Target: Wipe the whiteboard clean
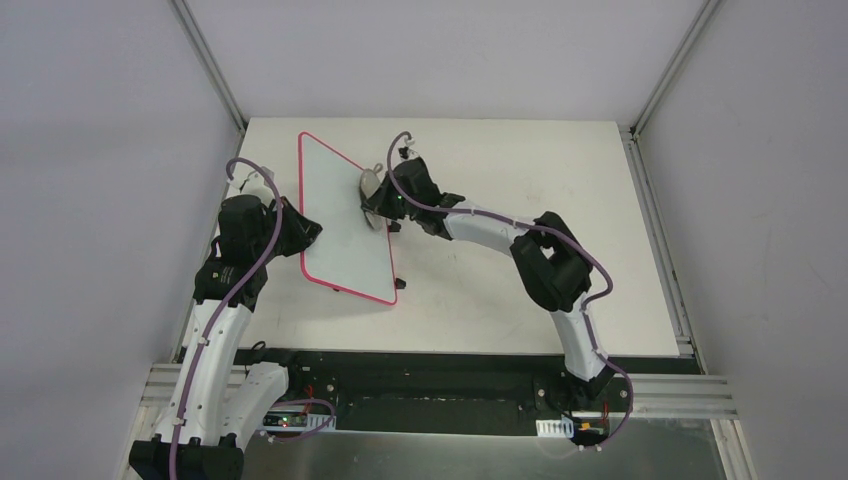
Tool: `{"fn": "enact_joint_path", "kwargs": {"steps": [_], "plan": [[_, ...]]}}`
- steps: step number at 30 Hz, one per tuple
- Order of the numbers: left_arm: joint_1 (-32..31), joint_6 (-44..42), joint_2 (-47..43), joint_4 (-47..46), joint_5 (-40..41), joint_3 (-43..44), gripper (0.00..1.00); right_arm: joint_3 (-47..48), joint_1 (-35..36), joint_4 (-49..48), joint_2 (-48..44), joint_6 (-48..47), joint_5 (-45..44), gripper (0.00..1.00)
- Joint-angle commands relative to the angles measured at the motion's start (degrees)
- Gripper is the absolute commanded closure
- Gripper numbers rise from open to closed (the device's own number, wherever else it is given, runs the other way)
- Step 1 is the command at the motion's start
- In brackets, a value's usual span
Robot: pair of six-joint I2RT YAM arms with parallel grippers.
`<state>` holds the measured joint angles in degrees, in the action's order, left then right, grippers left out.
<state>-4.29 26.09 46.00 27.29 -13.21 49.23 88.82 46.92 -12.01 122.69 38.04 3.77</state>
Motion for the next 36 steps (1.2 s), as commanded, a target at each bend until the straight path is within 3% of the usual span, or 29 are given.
{"fn": "enact_joint_path", "kwargs": {"steps": [1,6,13,18,29,31,36], "plan": [[-2.2,-7.9,2.9,12.5,-3.5,-4.8,1.0,10.0,8.2,-0.8,-1.4,-2.4,4.9,1.0],[-2.2,-8.0,3.0,12.5,-3.5,-4.8,1.0,10.5,7.2,-2.6,0.0,-1.4,5.2,1.0],[-2.3,-7.9,2.7,12.4,-3.7,-5.0,1.0,-2.1,1.4,-7.7,2.5,3.0,4.4,1.0],[-2.2,-8.0,2.9,12.4,-3.8,-4.9,1.0,-4.9,0.4,-7.4,4.0,2.8,4.3,1.0],[-2.2,-8.0,3.4,12.3,-3.7,-4.8,1.0,4.6,6.7,-4.1,-3.9,-0.9,6.2,1.0],[-2.3,-8.0,3.3,12.3,-3.7,-4.9,1.0,6.3,12.1,-3.5,-5.8,-2.8,5.5,1.0],[-2.3,-7.9,3.1,12.4,-3.4,-4.9,1.0,5.5,12.6,-4.7,-7.6,-2.9,4.1,1.0]]}}
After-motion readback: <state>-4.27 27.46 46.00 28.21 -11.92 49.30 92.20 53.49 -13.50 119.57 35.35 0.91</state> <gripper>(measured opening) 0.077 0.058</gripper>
